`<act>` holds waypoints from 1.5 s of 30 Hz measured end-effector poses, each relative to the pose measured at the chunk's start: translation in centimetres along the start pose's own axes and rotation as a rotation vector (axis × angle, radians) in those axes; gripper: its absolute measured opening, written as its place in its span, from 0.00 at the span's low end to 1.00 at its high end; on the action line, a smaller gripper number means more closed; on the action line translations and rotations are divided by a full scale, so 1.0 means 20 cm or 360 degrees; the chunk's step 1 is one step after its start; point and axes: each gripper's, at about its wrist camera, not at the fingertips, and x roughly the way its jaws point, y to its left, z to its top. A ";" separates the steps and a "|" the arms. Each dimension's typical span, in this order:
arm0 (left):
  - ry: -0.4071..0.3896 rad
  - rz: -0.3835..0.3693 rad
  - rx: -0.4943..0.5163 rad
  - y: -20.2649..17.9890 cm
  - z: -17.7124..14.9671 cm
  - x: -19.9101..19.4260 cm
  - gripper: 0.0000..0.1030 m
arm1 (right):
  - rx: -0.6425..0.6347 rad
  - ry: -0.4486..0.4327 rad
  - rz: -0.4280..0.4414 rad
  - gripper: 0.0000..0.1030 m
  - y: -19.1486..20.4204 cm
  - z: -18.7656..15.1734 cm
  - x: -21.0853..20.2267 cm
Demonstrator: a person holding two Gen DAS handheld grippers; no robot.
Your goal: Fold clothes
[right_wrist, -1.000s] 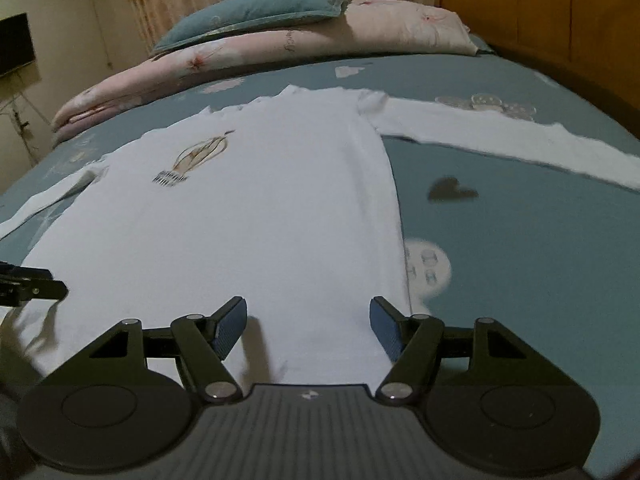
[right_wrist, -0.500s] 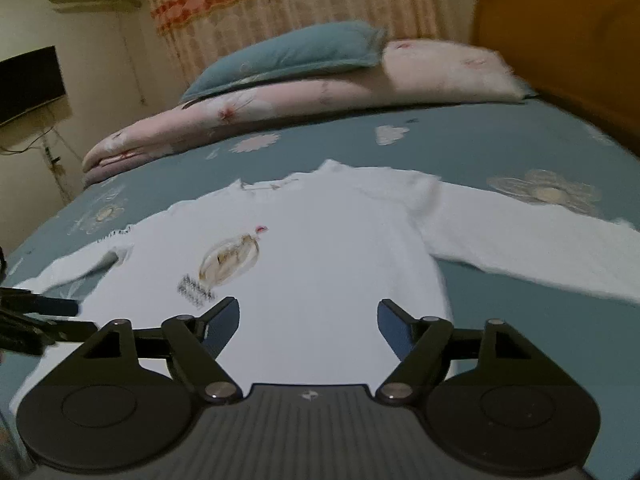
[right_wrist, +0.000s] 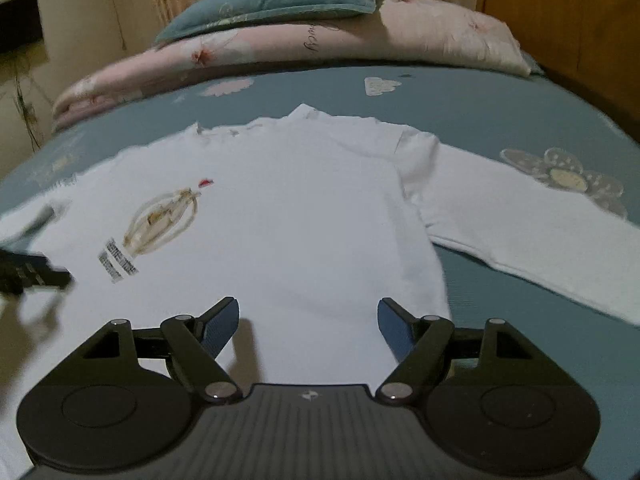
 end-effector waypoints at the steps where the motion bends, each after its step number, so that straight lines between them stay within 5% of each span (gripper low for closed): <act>1: 0.0016 -0.0033 0.0016 0.03 0.00 0.00 0.85 | -0.0034 0.0009 -0.0029 0.78 0.01 0.00 0.01; 10: 0.0124 -0.0106 0.0075 0.02 -0.02 -0.12 0.85 | 0.0014 0.0035 -0.0244 0.87 0.08 0.02 -0.05; 14: 0.0153 -0.0245 0.0215 -0.15 -0.05 -0.12 0.86 | -0.0024 -0.0029 -0.0114 0.97 0.22 0.04 -0.10; 18: 0.0175 -0.0190 0.0328 -0.26 -0.10 -0.12 0.88 | -0.0073 0.0075 -0.0016 0.97 0.32 0.03 -0.04; 22: 0.0195 -0.0205 0.0280 -0.20 -0.11 -0.12 0.92 | -0.0018 0.0182 -0.0110 0.98 0.27 0.01 0.02; 30: 0.0153 -0.0078 0.0106 -0.02 -0.09 -0.14 0.93 | 0.0255 0.0159 -0.0229 1.00 0.03 0.00 -0.06; 36: 0.0112 -0.0157 0.0170 -0.09 -0.10 -0.18 0.93 | 0.0085 0.0008 -0.0225 1.00 0.22 0.02 -0.12; 45: 0.0153 -0.0194 0.0216 -0.16 -0.14 -0.12 0.96 | 0.0053 0.0158 -0.0186 1.00 0.30 -0.04 0.00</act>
